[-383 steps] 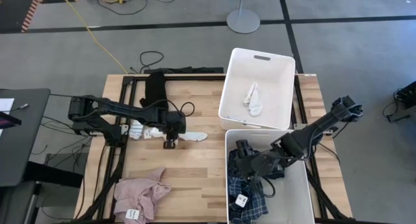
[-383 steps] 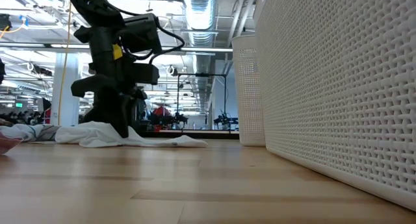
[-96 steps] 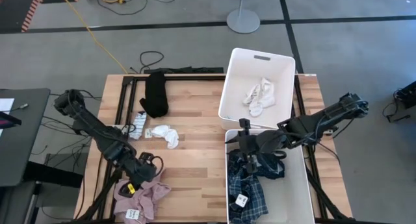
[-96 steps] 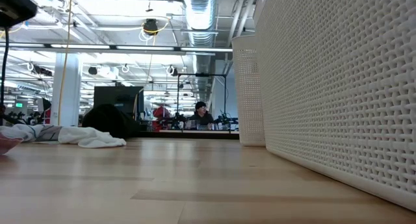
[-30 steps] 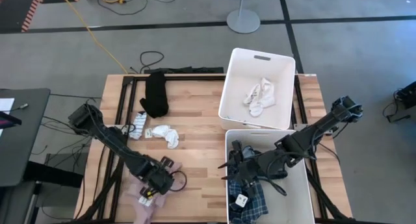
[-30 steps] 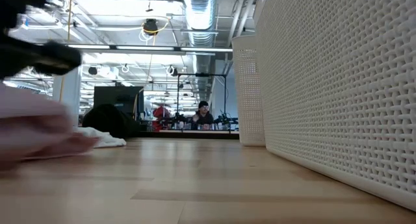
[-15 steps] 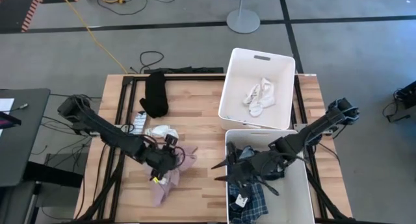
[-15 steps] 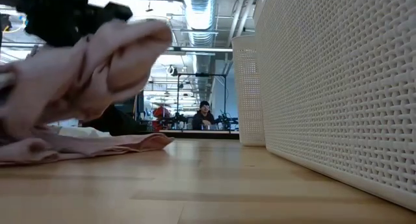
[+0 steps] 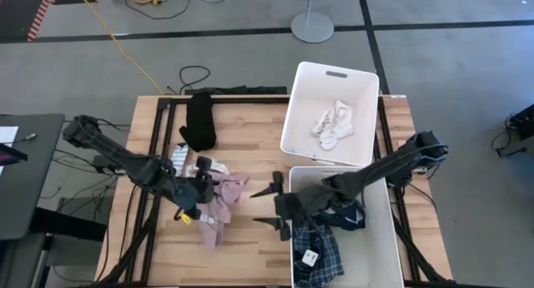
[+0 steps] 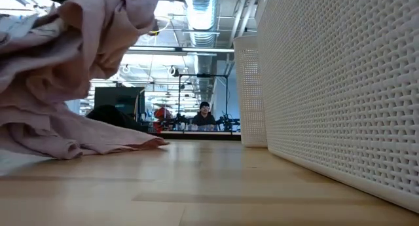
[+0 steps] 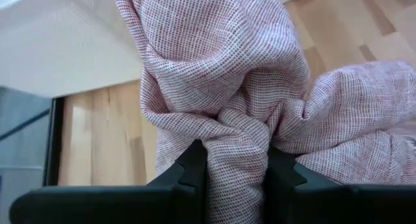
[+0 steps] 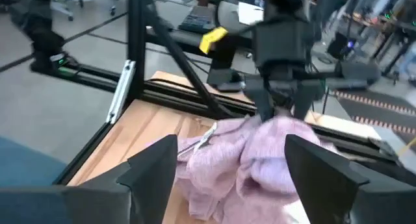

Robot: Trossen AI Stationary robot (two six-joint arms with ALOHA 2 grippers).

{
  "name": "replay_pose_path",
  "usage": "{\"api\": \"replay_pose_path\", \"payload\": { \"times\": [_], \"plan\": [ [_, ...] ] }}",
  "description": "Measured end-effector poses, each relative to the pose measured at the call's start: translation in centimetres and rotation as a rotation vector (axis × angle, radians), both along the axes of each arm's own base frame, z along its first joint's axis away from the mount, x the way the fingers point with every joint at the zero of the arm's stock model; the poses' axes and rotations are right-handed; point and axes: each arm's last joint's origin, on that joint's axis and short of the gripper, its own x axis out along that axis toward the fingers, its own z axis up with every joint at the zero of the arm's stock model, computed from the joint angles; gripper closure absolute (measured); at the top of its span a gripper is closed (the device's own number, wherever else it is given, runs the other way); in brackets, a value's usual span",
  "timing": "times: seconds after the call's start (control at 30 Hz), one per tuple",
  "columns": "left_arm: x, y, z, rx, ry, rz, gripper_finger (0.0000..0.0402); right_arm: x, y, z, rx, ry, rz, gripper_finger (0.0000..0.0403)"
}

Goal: Sort clothes
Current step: Put the light red polo shirt into the bottom white laundry bin

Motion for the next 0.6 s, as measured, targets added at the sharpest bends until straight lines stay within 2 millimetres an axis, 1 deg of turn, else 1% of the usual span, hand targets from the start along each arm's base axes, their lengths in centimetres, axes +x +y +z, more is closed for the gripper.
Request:
{"api": "replay_pose_path", "payload": {
  "times": [0.13, 0.23, 0.43, 0.5, 0.6],
  "plan": [
    [-1.3, 0.4, 0.2, -0.099, 0.064, -0.015, 0.0325, 0.9, 0.2, -1.2, 0.030, 0.011, 0.030, 0.0097],
    [-1.8, 0.5, 0.2, -0.163, 0.109, -0.014, 0.0325, 1.5, 0.5, -2.2, 0.027, 0.022, 0.035, 0.0097],
    [-1.6, 0.4, -0.2, -0.183, 0.131, -0.002, 0.0325, 3.7, -0.2, -2.7, 0.016, 0.039, -0.001, 0.0097],
    [-1.4, 0.2, -0.4, -0.179, 0.142, 0.000, 0.0325, 4.4, -0.6, -2.9, 0.014, 0.051, -0.018, 0.0097],
    [-1.4, 0.2, -0.6, -0.179, 0.159, -0.002, 0.0325, 5.4, -1.6, -3.8, 0.033, 0.102, -0.055, 0.0097]
  ]
}}
